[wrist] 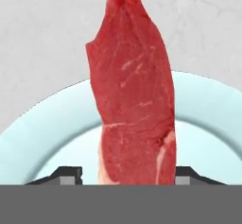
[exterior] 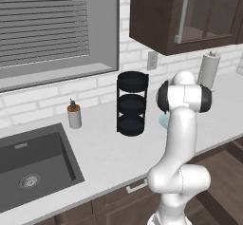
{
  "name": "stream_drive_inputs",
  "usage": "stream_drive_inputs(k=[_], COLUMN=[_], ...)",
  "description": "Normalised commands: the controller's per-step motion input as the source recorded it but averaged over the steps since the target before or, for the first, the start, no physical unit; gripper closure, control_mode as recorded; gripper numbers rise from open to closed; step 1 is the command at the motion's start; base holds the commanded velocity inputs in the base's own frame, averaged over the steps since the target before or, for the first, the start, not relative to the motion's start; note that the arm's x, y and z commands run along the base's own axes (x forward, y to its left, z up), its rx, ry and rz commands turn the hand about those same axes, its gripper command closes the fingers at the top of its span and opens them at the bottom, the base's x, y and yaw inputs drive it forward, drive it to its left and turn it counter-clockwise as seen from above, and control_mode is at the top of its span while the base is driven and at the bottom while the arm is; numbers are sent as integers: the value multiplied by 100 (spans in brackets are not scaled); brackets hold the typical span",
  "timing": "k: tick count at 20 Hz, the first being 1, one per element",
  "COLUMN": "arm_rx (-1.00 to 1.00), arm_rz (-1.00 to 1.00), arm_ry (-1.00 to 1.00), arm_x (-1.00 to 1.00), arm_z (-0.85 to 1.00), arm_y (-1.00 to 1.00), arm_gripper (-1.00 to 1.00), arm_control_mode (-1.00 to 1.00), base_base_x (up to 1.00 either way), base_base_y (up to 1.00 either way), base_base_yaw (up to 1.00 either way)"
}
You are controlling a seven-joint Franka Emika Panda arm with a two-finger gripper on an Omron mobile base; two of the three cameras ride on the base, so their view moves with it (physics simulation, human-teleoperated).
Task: Pick up the knife from the drawer and place it on the cutting board. Then place the meat from the plate to the cutting board.
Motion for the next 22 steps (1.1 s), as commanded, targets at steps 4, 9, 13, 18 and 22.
stream_drive_inputs(k=[4,9,13,18,22], arm_rx=[2,0,1,4,7], arm_rz=[0,0,0,0,0], arm_ry=[5,5,0,0,0], arm_x=[2,-2,-43,-67,-66], arm_z=[-25,-18,2,24,36], arm_y=[0,0,-5,-9,-18], arm_gripper=[100,100,100,100,100], arm_control_mode=[-100,-100,-100,-100,-100], base_base_x=[0,0,0,0,0], base_base_y=[0,0,0,0,0], base_base_yaw=[0,0,0,0,0])
